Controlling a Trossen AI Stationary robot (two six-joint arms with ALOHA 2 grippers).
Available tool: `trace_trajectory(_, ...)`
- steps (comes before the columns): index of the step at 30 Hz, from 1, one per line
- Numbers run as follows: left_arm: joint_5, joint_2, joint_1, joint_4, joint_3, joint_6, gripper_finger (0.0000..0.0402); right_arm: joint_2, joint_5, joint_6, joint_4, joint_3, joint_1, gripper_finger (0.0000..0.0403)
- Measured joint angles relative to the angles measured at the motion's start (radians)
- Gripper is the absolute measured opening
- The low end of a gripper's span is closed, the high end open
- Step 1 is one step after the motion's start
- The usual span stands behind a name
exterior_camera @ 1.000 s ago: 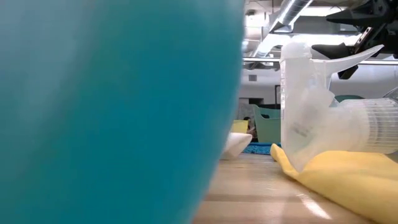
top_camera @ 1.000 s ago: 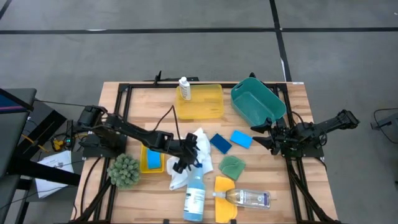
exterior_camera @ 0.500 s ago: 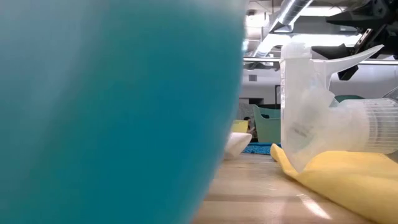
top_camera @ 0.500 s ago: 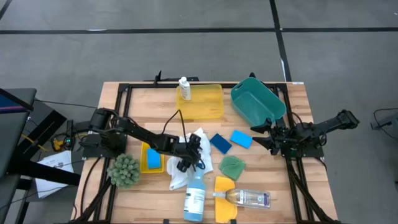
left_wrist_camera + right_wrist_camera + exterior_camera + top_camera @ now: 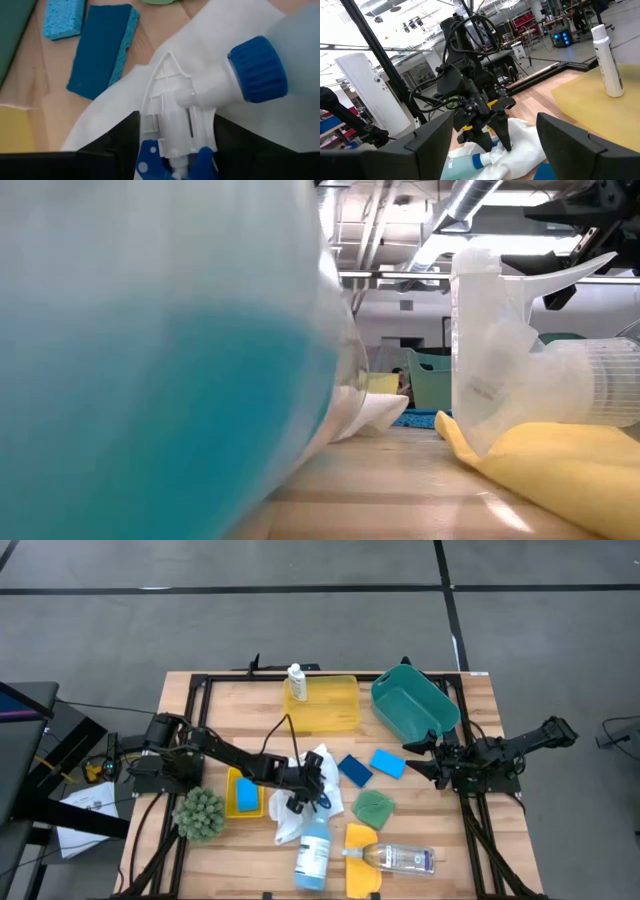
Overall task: Pick & Place Kitchen Items
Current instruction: Put the white spray bottle into the top yellow bin
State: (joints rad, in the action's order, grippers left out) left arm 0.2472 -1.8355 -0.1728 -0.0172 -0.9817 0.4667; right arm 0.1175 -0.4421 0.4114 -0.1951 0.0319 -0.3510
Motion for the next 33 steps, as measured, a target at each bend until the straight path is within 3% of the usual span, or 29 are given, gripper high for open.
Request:
trace_trajectory(8,0.131,0.021,-0.019,0.037,0.001,0.045,0.0198,0.0,0.0,0.0,0.0,0.0,0.0,0.0278)
trace_trajectory(19,0.245,0.184,-0.045,0.046,0.002,0.097,0.0177,0.0,0.0,0.0,0.002,0.0,0.0,0.0278)
trace_trajectory(27,0.259,0.215,-0.053,0.038,0.002,0.121,0.0122,0.0,0.0,0.0,0.0,0.0,0.0,0.0278)
trace_trajectory(33,0.25,0.202,-0.052,0.044,0.004,0.102,0.0135,0.0,0.0,0.0,-0.004,0.0,0.0,0.0278)
